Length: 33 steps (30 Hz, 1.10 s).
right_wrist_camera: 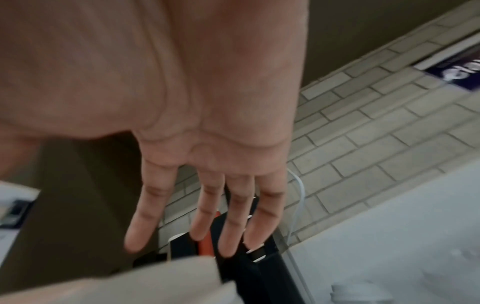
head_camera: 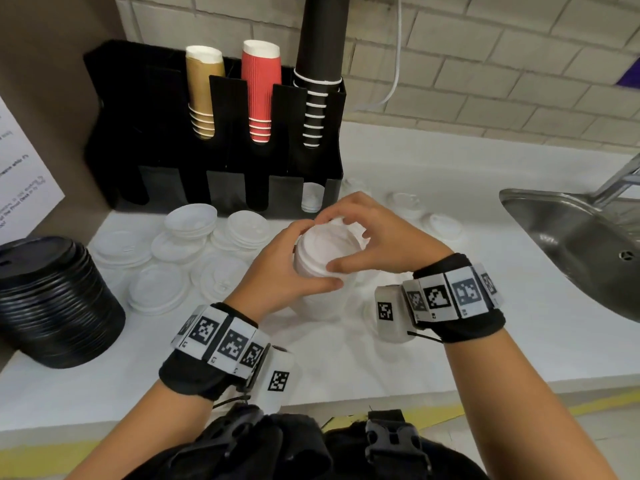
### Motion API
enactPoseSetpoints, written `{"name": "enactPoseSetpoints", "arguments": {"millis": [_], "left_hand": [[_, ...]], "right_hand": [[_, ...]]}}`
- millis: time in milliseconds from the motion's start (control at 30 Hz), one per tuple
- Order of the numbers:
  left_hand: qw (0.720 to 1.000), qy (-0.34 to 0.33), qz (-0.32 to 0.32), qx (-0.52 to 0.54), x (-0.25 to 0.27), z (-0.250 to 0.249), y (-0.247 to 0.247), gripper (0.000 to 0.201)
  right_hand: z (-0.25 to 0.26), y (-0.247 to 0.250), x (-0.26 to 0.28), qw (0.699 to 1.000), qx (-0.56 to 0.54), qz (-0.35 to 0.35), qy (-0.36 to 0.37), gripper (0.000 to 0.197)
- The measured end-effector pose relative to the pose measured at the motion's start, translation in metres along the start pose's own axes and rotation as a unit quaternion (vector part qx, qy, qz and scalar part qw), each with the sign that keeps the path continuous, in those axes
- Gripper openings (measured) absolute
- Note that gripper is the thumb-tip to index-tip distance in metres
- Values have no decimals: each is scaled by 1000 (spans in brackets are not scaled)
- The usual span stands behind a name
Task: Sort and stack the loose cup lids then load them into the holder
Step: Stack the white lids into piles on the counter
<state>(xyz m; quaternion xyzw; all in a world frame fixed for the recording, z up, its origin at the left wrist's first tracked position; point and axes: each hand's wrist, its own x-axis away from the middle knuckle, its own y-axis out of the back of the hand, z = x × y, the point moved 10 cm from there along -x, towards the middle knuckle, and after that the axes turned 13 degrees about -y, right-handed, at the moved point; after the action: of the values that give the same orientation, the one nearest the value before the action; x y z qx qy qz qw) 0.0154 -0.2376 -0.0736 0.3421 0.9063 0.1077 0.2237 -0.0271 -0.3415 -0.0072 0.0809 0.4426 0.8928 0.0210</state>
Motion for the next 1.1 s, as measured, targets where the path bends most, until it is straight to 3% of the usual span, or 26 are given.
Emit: {"name": "enactPoseSetpoints", "arguments": {"millis": [100,200,300,400,467,533,700,867,967,1100], "left_hand": [[1000,-8,18,-17,-5,-2,0,72],[999,-4,33,-27,-8,-2,1,69],[999,-2,41,-22,-11,-3,3,66],[999,6,48,-21,-12,-1,1,66],[998,8,48,-28,-13,-1,1,69],[998,6,48,-34,-14,-1,1,73],[999,8,41,-33,-13,-1,2,73],[999,14,31,-37,-9,-2,2,71],[999,18,25,-34,-8,-3,2,69],[999,28,19,-27,-6,0,2,73]], "right_hand": [[-34,32,-6,988,-118,-77,-65,45],[-104,68,-17,943,-194,-153,-225,42],[-163,92,-29,924,-107,-144,-337,41],[-210,113,-49,910,48,-128,-392,40],[-237,113,-58,887,153,-81,-428,46],[-257,110,-66,870,223,-40,-438,56],[-298,96,-70,860,203,9,-468,92],[-296,91,-77,865,265,13,-425,79],[-268,95,-80,890,258,7,-377,60],[-204,96,-89,935,212,-12,-283,74]]}}
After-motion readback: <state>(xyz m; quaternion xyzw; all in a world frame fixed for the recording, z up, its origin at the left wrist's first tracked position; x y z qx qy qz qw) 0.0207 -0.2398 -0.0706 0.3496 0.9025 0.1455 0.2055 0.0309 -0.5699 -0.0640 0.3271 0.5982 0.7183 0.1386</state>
